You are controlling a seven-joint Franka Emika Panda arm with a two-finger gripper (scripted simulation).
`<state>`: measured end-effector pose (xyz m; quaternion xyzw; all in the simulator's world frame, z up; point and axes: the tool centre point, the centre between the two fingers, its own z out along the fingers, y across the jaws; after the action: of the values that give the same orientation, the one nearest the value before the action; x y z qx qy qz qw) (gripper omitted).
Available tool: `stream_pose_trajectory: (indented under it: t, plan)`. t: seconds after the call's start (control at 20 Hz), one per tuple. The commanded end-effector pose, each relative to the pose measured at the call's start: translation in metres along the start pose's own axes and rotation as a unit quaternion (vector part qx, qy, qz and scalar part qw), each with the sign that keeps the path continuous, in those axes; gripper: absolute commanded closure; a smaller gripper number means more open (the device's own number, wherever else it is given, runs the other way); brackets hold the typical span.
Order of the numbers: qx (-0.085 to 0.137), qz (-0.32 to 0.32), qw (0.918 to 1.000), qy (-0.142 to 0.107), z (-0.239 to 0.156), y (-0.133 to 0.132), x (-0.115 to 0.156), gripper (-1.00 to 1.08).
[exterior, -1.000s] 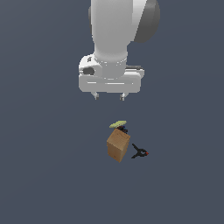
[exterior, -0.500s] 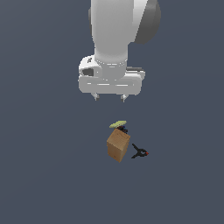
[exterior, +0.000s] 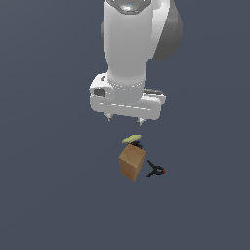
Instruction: Pick up a designated object from a clutter of objects.
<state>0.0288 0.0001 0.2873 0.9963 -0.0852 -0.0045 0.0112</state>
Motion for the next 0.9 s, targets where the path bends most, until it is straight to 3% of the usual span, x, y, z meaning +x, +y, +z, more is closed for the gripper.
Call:
stream_pose_trajectory:
  t: [0.0,0.45,0.85]
  plan:
    - [0.002,0.027,0.9996,0.0,0.007,-0.005,0.01,-0.92]
    - [0.009,0.131,0.9913,0.001,0.04,-0.026,0.049,-0.92]
    - [0.011,0.186,0.9824,0.001,0.06,-0.038,0.068,-0.92]
